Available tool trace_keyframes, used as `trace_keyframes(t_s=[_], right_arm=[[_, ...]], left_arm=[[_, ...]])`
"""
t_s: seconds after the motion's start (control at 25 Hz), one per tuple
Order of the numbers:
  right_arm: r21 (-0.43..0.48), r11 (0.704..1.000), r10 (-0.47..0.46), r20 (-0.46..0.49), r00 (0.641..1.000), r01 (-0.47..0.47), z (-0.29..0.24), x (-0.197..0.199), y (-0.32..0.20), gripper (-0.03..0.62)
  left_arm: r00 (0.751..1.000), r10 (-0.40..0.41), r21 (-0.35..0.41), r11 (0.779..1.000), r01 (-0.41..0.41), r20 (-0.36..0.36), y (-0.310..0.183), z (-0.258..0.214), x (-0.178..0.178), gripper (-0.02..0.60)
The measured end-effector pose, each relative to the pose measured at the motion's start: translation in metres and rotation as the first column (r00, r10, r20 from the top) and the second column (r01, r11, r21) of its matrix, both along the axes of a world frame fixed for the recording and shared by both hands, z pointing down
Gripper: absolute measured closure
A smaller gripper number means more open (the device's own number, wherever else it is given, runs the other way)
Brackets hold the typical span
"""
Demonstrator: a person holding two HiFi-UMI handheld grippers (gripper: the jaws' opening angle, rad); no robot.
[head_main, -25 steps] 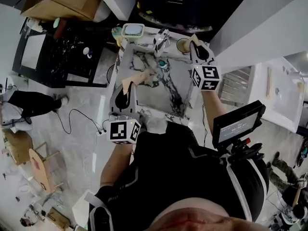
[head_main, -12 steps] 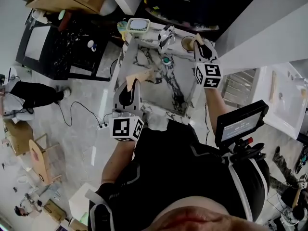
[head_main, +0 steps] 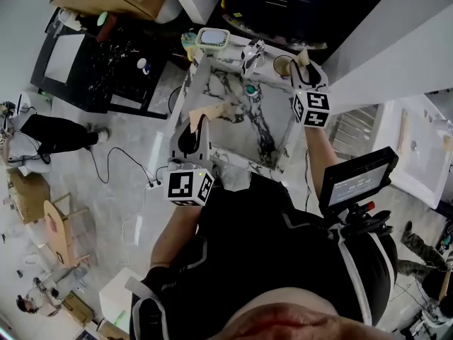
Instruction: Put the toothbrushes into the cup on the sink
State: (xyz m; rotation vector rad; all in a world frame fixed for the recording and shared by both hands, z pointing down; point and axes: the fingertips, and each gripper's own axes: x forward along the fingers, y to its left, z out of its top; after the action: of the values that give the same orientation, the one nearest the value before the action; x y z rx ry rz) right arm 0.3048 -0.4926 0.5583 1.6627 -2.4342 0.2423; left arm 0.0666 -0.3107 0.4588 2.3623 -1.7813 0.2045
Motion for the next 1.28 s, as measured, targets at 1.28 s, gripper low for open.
trace_keyframes(t_s=[1.28], right_arm=[[0.162,0.786,0.597,0.049,0.801,-0.596,-0.146,0.097,0.236,0.540]], left_arm=[[0.890,0.451,0.142,0.888,-0.438,-0.073,0.019,-0.057,0.003,0.529]])
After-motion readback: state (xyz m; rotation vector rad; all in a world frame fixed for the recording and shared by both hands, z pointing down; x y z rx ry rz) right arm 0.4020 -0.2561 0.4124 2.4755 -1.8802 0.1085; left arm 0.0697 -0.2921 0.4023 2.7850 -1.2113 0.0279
